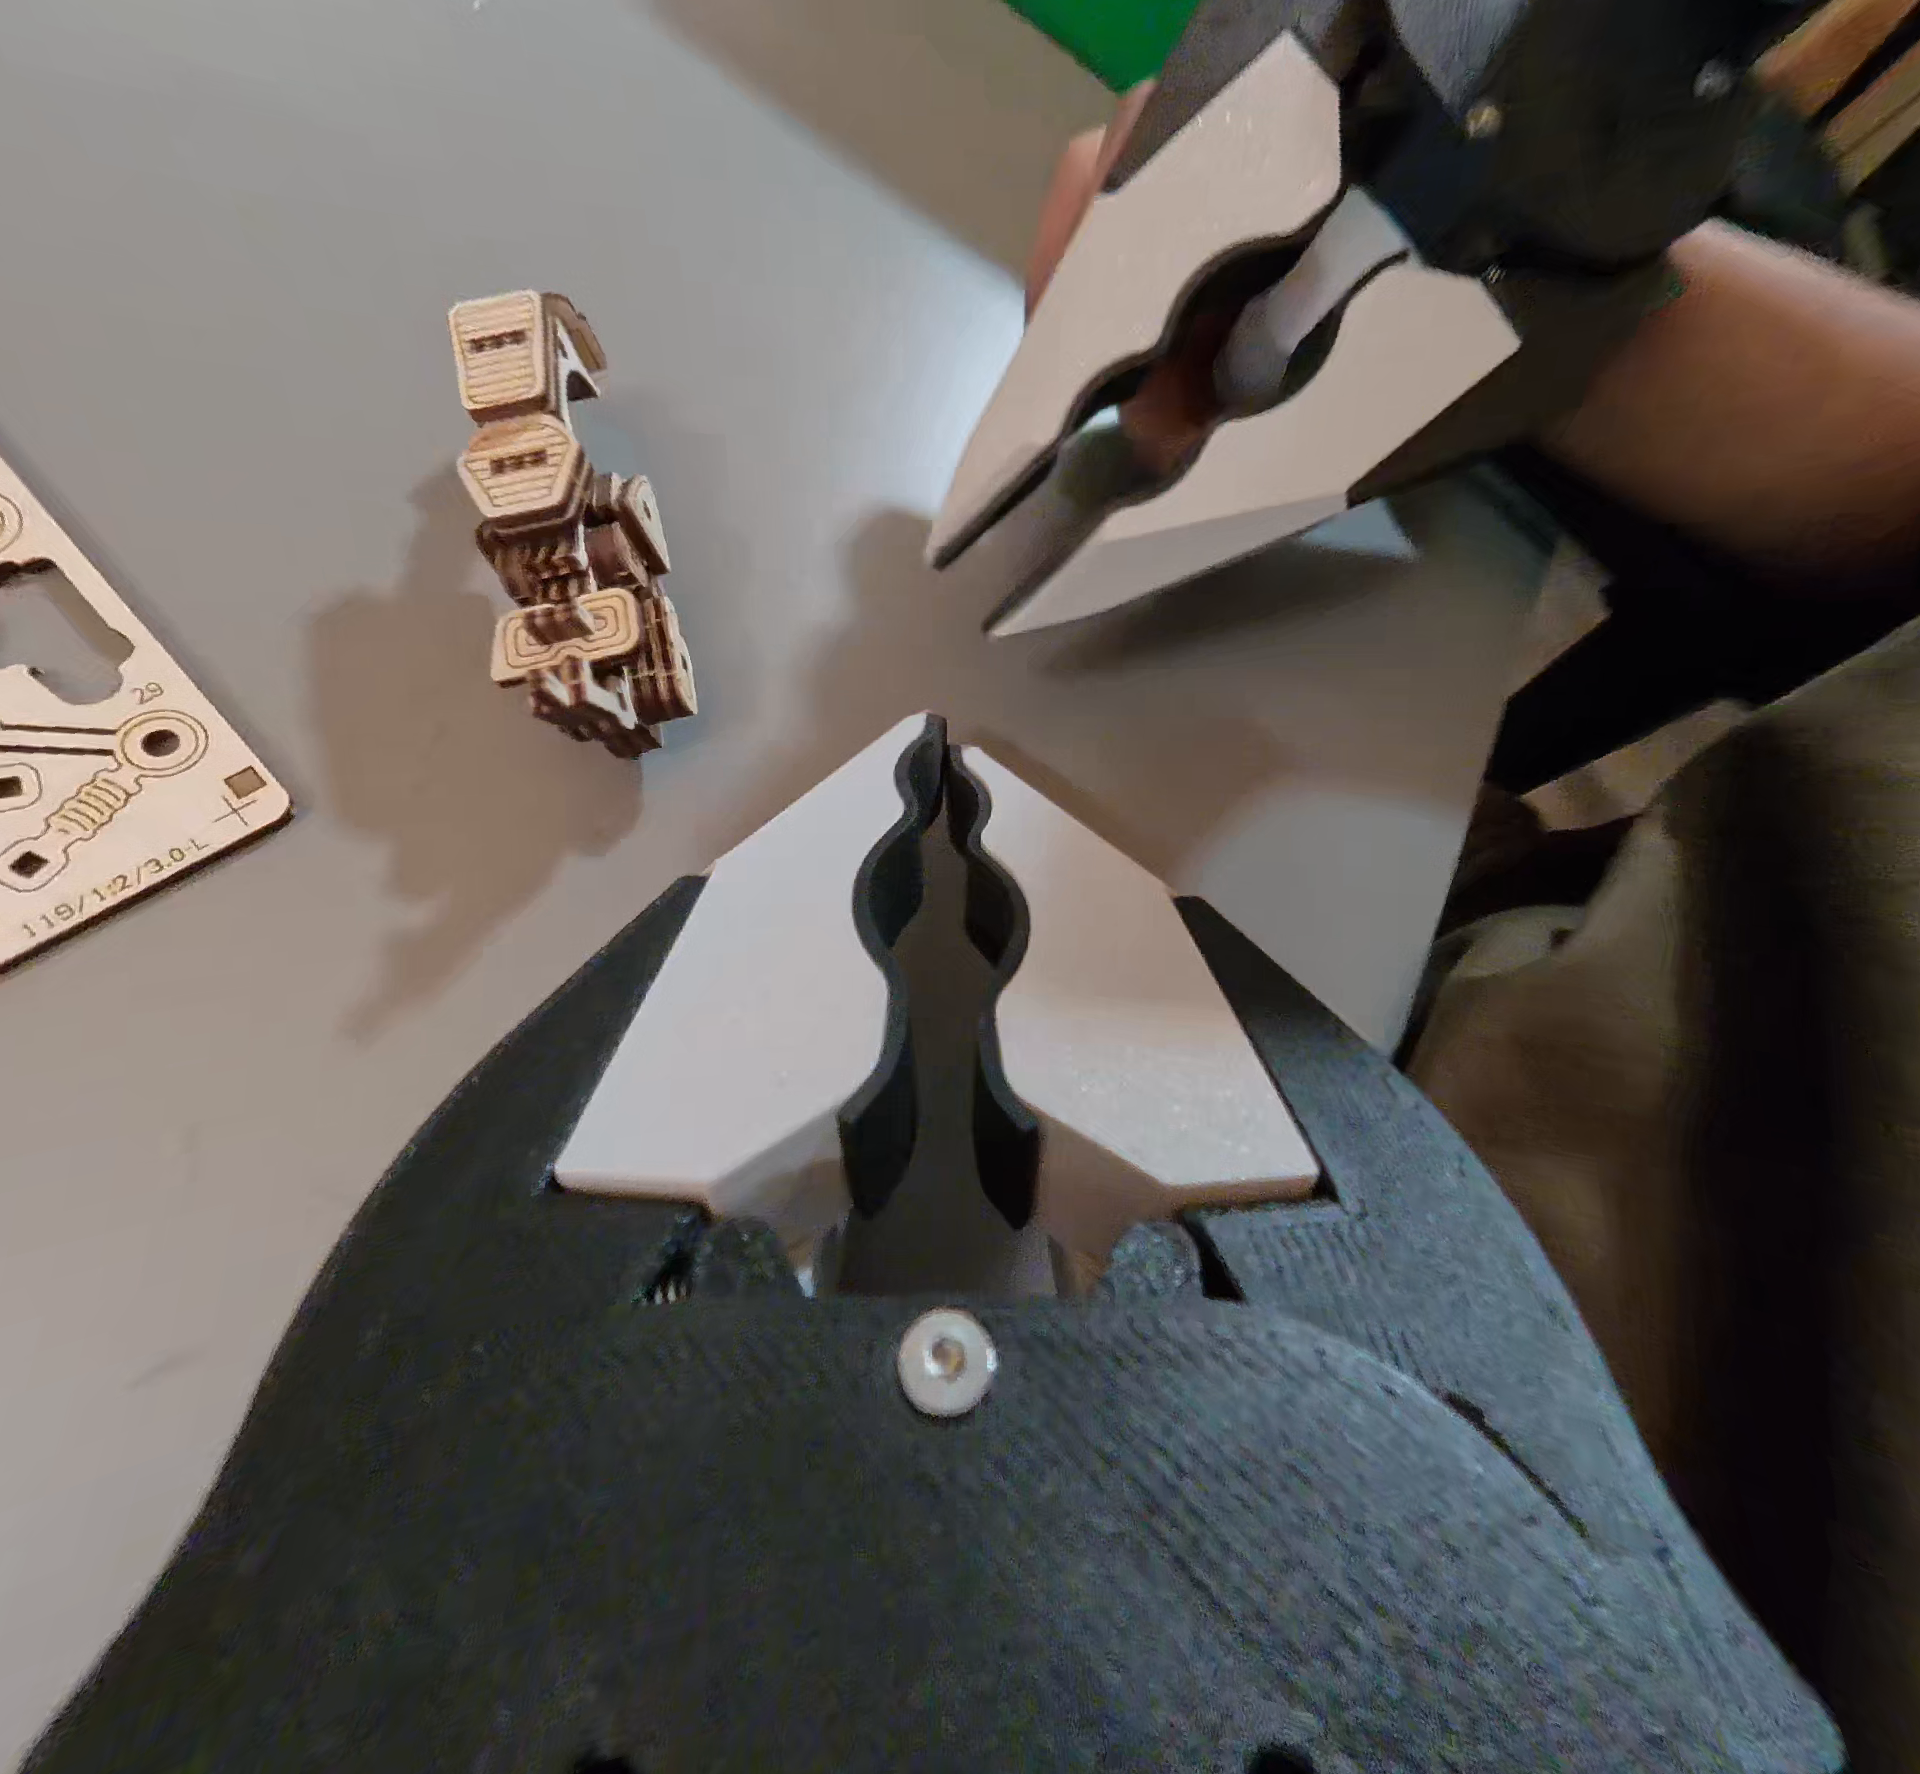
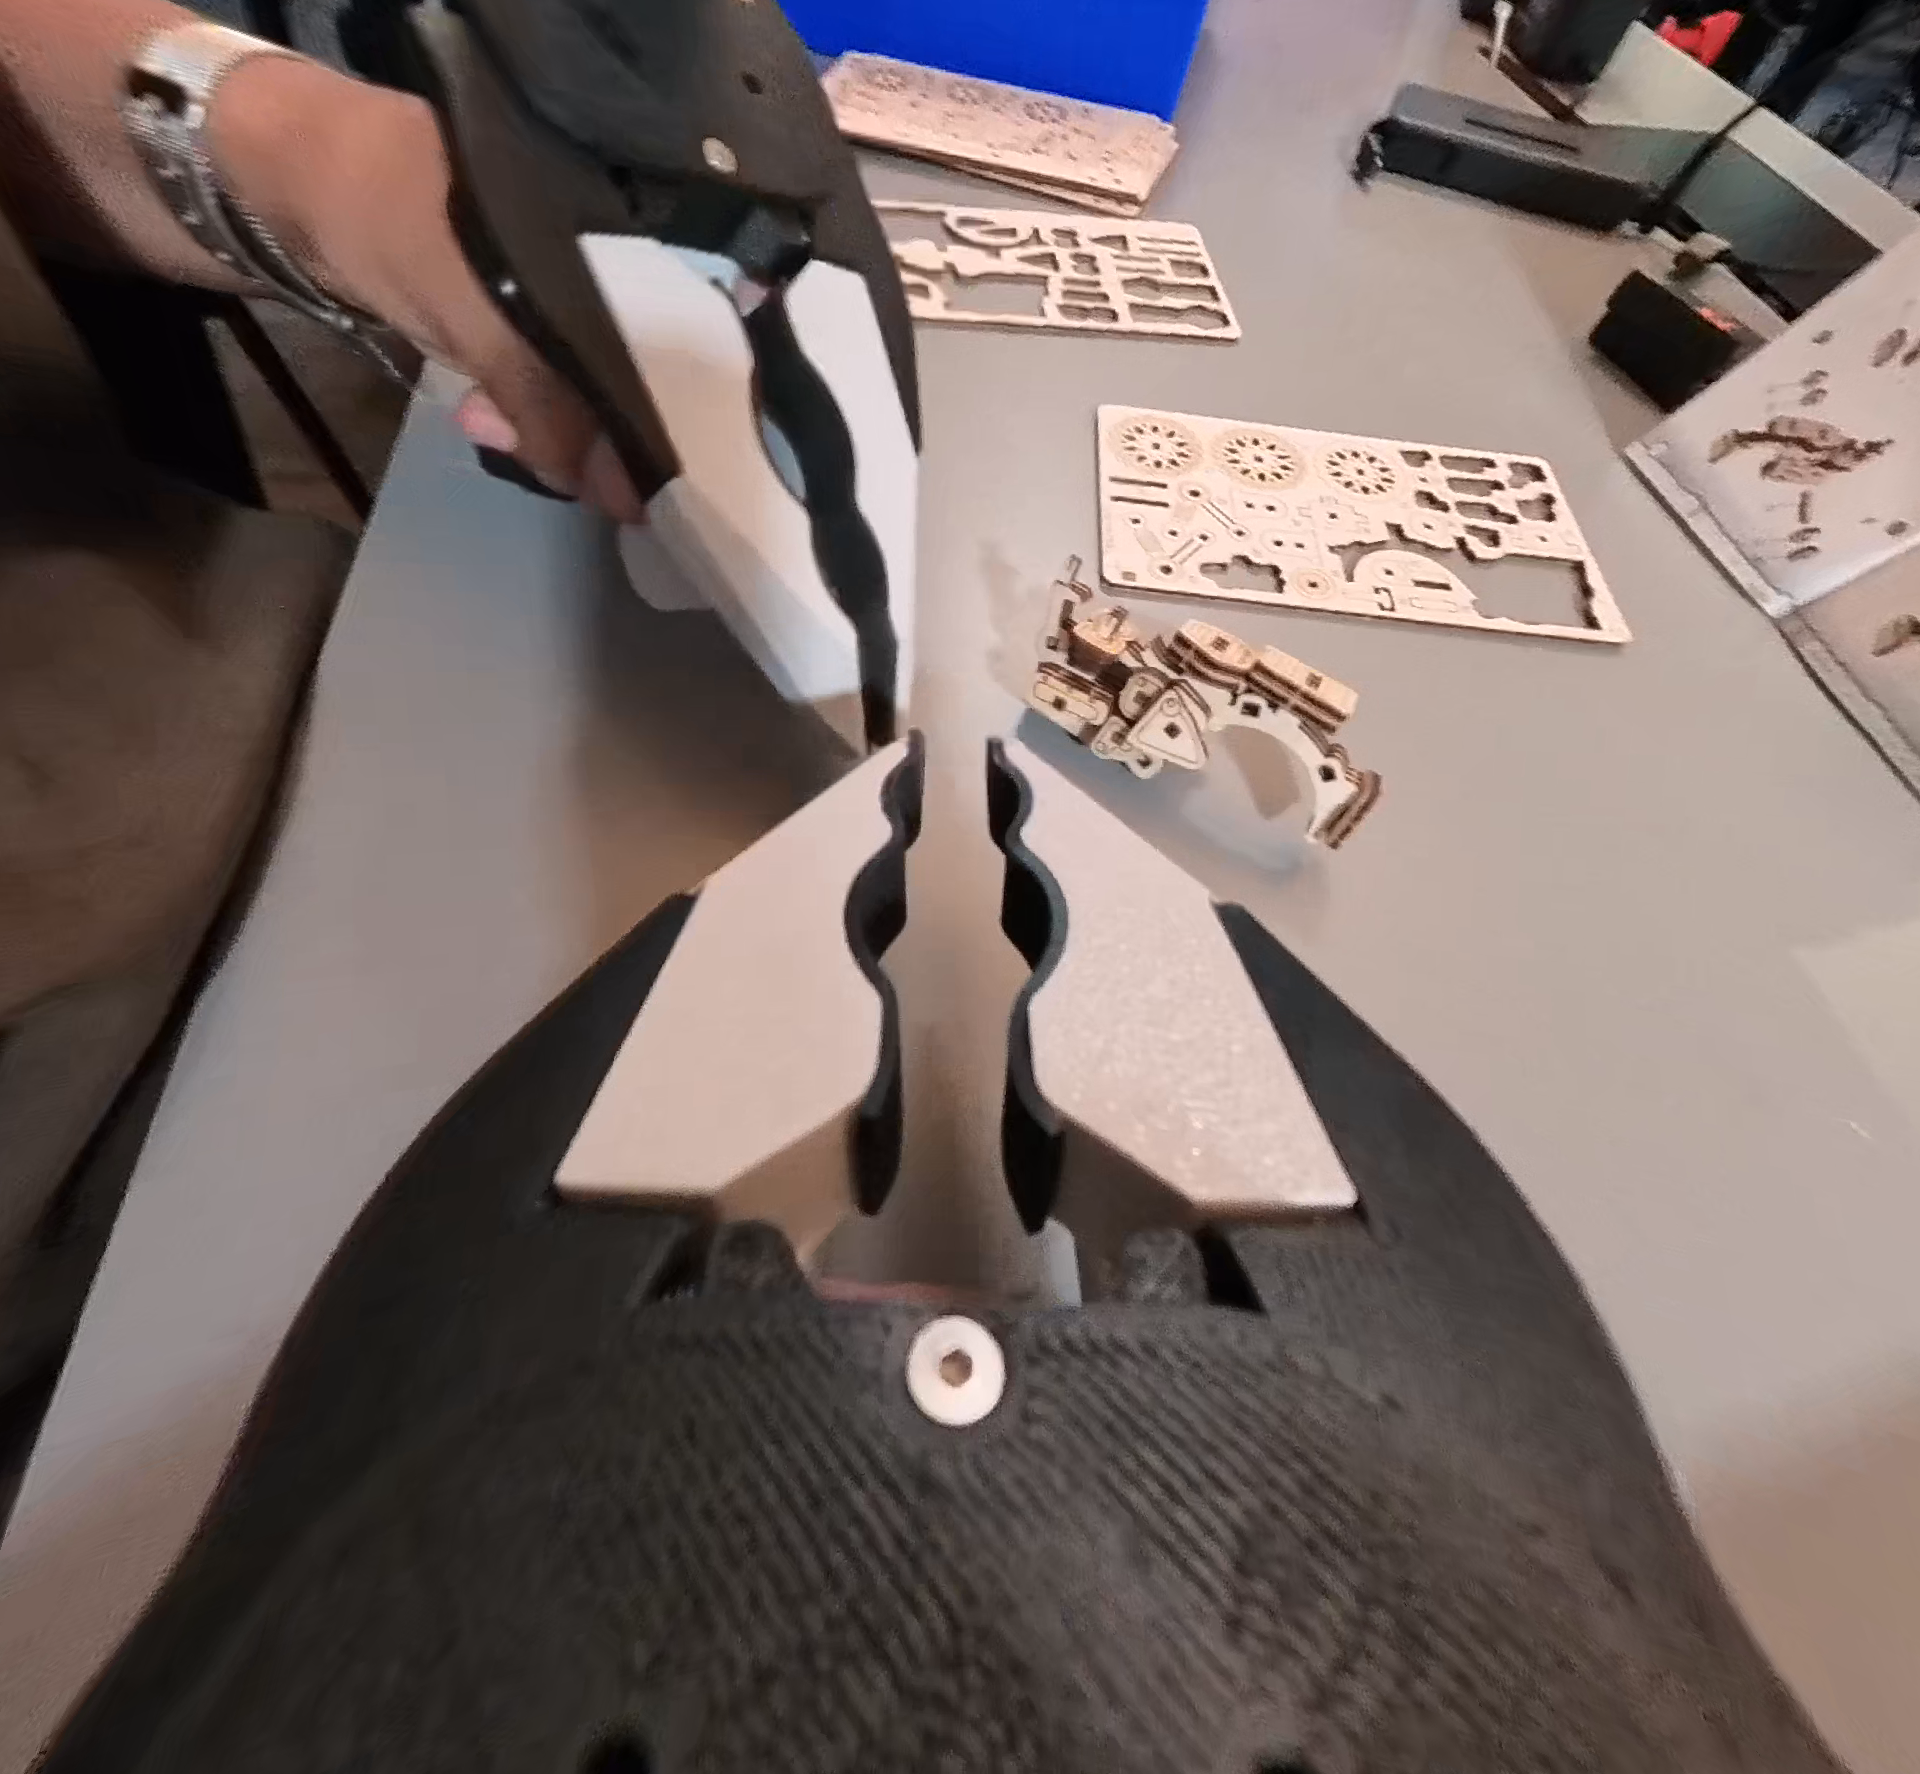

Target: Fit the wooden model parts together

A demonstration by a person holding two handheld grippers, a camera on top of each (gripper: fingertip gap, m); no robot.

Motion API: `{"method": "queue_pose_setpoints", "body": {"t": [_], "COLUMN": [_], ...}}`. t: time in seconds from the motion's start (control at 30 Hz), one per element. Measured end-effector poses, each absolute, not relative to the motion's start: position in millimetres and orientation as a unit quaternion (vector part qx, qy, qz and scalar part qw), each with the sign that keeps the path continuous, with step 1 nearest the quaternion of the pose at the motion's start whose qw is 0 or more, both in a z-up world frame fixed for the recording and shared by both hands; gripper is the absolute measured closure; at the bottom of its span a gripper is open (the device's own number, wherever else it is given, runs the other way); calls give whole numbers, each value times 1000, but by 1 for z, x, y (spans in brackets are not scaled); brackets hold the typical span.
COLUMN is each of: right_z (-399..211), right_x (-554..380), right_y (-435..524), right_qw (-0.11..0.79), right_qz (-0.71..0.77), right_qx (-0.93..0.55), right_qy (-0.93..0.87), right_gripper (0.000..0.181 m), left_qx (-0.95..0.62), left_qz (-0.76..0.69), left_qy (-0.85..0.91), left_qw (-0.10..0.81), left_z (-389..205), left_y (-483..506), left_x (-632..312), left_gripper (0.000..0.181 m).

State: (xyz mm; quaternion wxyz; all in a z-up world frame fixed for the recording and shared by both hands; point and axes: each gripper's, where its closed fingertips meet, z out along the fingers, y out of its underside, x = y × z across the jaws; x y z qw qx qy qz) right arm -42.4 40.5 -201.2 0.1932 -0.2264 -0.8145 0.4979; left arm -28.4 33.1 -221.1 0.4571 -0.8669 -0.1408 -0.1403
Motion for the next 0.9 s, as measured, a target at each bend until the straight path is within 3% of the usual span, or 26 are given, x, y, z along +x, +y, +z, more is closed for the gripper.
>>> {"method": "queue_pose_setpoints", "body": {"t": [0.27, 0.5, 0.77, 0.9], "right_z": [-205, -212, -215, -214], "right_x": [-43, -42, -41, -36], "right_y": [50, 47, 46, 42], "right_qw": [189, 191, 191, 194], "right_qz": [490, 470, 461, 463], "right_qx": [-230, -225, -219, -200], "right_qy": [-819, -832, -838, -841], "right_gripper": [170, 171, 171, 171], "left_qx": [-858, -901, -907, -876], "left_qz": [-166, -94, -90, -191], "left_qy": [-159, -114, -116, -156], "left_qw": [459, 408, 395, 415], "left_z": [-224, -243, -247, -239], "left_y": [22, 23, 23, 24], "left_x": [-43, -37, -36, -28], "left_gripper": [181, 163, 177, 181]}}
